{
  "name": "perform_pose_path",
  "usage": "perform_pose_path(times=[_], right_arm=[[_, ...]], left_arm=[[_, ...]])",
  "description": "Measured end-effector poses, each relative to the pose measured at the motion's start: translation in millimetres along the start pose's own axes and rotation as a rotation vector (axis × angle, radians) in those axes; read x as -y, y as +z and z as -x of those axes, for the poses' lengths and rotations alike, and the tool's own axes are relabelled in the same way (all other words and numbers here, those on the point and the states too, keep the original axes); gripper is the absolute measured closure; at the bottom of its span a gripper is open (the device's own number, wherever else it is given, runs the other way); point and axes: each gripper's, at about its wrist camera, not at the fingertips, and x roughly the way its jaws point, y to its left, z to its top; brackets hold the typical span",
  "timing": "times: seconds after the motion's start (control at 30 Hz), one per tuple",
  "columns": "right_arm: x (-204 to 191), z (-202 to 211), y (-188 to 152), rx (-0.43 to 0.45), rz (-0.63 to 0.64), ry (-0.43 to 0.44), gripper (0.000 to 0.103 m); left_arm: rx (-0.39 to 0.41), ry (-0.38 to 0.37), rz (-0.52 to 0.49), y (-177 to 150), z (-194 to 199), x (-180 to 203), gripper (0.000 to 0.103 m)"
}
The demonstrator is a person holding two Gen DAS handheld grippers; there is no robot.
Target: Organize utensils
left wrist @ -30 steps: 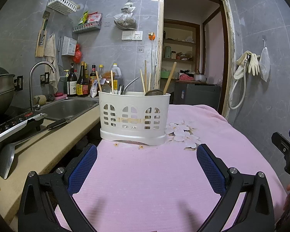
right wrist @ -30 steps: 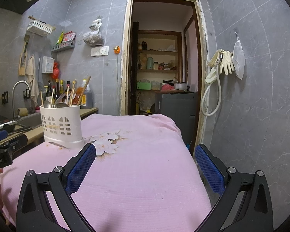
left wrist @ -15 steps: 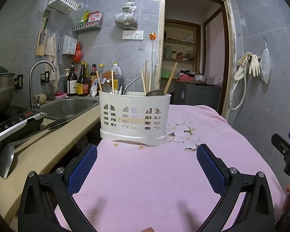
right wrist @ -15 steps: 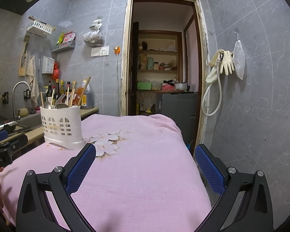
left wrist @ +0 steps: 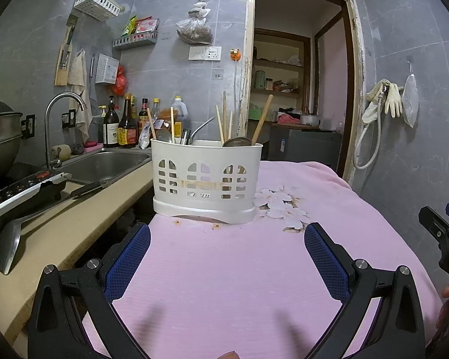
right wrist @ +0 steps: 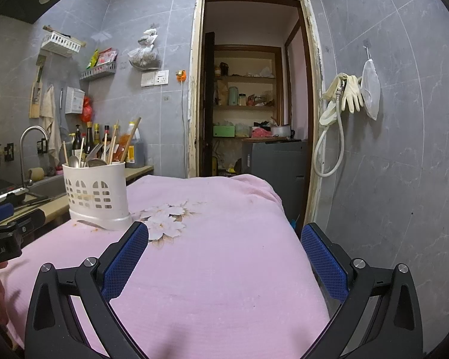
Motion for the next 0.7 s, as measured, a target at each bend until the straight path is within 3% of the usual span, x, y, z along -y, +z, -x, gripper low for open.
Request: perform_pose_path(times=[0.7], right_arm=[[-0.3,-6.2,-4.8,-0.035,0.004,0.007,0.000]], left_arm=[[0.008,0.039,-0.027,-3.8,-1.9,4.1,0.002]])
